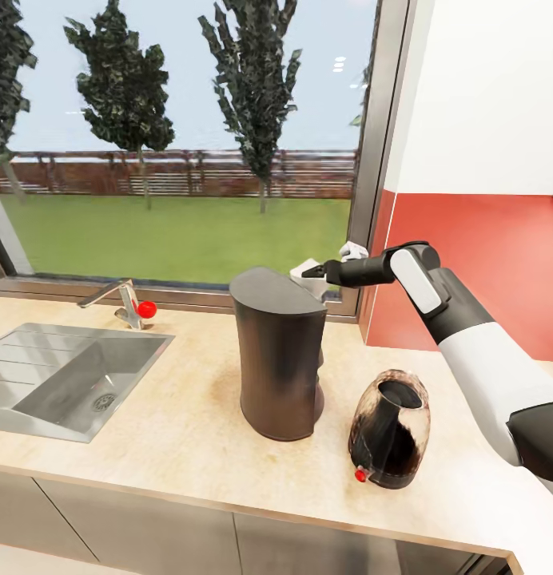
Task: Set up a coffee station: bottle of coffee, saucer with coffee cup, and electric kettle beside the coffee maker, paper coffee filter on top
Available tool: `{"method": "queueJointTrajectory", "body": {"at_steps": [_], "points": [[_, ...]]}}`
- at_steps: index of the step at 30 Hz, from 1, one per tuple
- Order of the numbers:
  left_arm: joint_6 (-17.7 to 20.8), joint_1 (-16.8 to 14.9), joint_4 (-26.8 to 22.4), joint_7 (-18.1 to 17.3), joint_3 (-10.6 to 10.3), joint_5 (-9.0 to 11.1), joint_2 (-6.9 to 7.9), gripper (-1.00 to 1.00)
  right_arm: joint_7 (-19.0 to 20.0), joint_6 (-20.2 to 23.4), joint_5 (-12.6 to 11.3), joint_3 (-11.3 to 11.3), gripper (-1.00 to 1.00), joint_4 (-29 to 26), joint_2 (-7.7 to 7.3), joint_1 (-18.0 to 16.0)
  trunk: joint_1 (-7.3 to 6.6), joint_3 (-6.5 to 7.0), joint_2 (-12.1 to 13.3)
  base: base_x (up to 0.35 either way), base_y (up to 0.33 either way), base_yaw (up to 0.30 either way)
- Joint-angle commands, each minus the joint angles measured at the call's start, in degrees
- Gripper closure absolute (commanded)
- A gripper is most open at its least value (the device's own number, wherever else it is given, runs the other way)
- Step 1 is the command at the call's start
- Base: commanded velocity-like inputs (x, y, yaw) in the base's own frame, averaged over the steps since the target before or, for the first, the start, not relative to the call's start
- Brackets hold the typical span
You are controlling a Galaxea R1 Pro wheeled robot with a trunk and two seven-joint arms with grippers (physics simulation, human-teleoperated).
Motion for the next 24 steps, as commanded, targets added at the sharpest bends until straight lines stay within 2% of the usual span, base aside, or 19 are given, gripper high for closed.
{"method": "queueJointTrajectory", "body": {"at_steps": [1, 7, 10, 13, 24], "points": [[-0.02, -0.02, 0.00, 0.06, 0.02, 0.40, -0.01, -1.00, 0.58, 0.06, 0.58, 0.08, -1.00, -0.11, -0.05, -0.07, 0.04, -0.11, -0.12, 0.000, 0.000, 0.000], [-0.02, -0.02, 0.00, 0.08, 0.01, 0.40, 0.00, -1.00, -0.31, 0.04, 0.55, -0.19, -1.00, -0.31, -0.05, -0.07, 0.04, -0.11, -0.12, 0.000, 0.000, 0.000], [-0.02, -0.02, 0.00, 0.07, -0.02, 0.40, 0.03, -1.00, -3.34, -0.02, 0.51, -1.98, -1.00, -0.50, -0.03, -0.07, 0.04, -0.11, -0.12, 0.000, 0.000, 0.000], [-0.02, -0.02, 0.00, 0.03, -0.01, 0.40, 0.05, -1.00, -5.17, -0.09, 0.34, -2.36, -1.00, -0.70, 0.02, -0.07, 0.04, -0.11, -0.12, 0.000, 0.000, 0.000], [-0.02, -0.02, 0.00, 0.00, -0.04, 0.40, 0.08, -1.00, -5.55, -0.12, 0.28, -2.46, -1.00, -0.85, 0.04, -0.84, 0.04, -0.11, -0.12, 0.000, 0.000, 0.000]]}}
